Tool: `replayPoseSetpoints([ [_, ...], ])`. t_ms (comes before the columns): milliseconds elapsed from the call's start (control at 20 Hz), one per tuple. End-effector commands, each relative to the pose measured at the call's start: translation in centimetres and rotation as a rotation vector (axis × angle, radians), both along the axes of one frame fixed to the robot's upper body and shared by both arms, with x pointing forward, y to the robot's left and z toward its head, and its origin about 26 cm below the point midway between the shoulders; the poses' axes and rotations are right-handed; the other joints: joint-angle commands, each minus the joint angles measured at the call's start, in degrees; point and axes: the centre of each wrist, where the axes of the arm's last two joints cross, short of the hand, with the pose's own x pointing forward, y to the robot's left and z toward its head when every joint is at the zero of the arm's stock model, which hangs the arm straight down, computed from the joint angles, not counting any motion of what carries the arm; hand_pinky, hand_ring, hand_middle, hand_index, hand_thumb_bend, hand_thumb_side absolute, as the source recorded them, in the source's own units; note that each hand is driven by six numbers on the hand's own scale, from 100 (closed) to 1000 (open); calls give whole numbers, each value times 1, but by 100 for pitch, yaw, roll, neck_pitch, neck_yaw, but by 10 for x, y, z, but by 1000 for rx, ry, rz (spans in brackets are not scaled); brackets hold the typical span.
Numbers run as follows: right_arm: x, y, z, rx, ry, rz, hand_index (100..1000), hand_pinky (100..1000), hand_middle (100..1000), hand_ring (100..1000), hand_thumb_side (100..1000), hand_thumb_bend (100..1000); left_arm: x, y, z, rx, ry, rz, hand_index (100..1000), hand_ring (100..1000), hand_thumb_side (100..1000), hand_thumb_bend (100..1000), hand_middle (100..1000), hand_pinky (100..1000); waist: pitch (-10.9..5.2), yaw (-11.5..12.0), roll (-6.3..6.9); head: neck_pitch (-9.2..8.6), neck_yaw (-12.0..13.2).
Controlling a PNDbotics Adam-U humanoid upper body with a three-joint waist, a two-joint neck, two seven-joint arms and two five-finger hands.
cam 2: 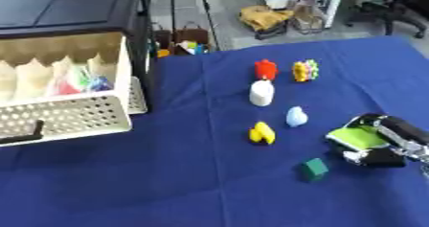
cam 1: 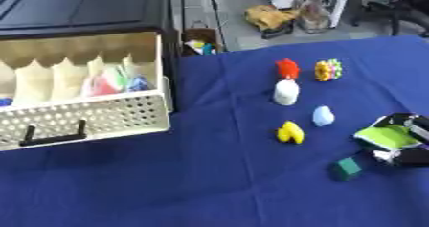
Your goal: Pick up objects from table and place into drawer.
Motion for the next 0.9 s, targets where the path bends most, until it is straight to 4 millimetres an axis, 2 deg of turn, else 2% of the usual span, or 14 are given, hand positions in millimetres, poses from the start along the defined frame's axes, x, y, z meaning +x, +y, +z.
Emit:
replayPoseSetpoints([
  [50,-4,-11,4,-21,27,-18,812,895,793,935,472,456,-1,-1,8,14,-27,-4,888,772,1000,332,711,551,-55,5,-6,-63,-16],
  [300,-3,-11,4,-11,31,-24,784,884,775,926,320,307,-1,0,8,13,-28,-5,887,772,1000,332,710,550,-62,18,-3,-74,-33],
  [450,-2,-11,5,-2,21,-30,755,872,759,915,256,276,-1,0,8,12,-27,-5,887,772,1000,331,710,550,-62,18,-5,-75,-46],
  [600,-2,-10,7,14,-7,-35,688,844,727,895,243,241,-1,0,8,12,-27,-5,887,771,1000,330,710,550,-61,12,-9,-76,-50],
  [900,0,-7,11,52,-102,-35,580,818,681,869,288,188,-1,0,8,12,-26,-5,887,771,1000,330,710,549,-65,7,-22,-88,-52],
])
